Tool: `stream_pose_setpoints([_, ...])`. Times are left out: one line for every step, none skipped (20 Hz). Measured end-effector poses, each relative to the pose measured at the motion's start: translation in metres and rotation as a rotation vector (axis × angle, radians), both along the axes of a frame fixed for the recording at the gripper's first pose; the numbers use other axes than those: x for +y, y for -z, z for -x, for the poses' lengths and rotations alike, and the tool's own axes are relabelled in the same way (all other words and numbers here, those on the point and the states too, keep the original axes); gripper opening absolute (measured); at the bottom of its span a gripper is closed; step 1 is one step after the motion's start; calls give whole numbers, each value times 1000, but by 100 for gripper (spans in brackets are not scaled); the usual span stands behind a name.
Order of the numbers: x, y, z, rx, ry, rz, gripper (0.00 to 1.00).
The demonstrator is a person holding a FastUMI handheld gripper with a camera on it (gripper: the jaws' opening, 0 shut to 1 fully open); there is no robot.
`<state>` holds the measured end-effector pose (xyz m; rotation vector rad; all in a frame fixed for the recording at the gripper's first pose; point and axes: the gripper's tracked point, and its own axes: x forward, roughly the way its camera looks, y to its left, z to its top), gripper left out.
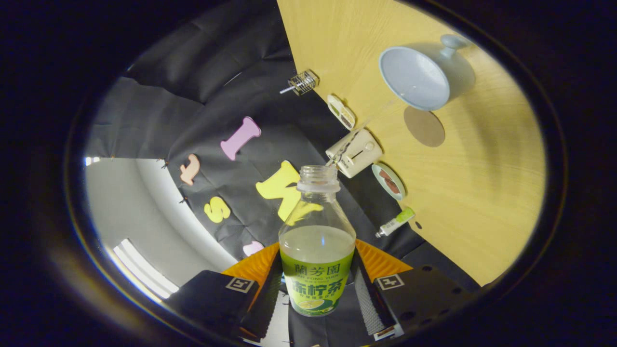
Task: Take the bottle from table, then pour the juice into the cup, finally place the bottle on the coaster
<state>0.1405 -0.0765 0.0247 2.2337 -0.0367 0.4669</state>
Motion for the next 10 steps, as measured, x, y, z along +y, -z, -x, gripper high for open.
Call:
stream_pose_setpoints([-1,-5,0,-4,-2,-10,77])
stream_pose_setpoints([-2,-8,1,-10,-3,-18,77])
stream_pose_setpoints([-4,-13,3,-15,0,-27,77])
stream_pose_setpoints([-6,-16,4,-20,1,-37,77])
stream_pose_setpoints([-8,-20,5,-24,3,-47,77])
stream_pose_setpoints([-11,-22,5,-28,6,-60,77])
stream_pose_setpoints([-15,-23,7,-32,9,-78,77])
stream_pose_setpoints([-19,-23,8,-34,14,-101,77])
stream_pose_setpoints([-23,-22,8,-36,18,-129,77])
stream_pose_setpoints([-26,-20,7,-32,18,-157,77])
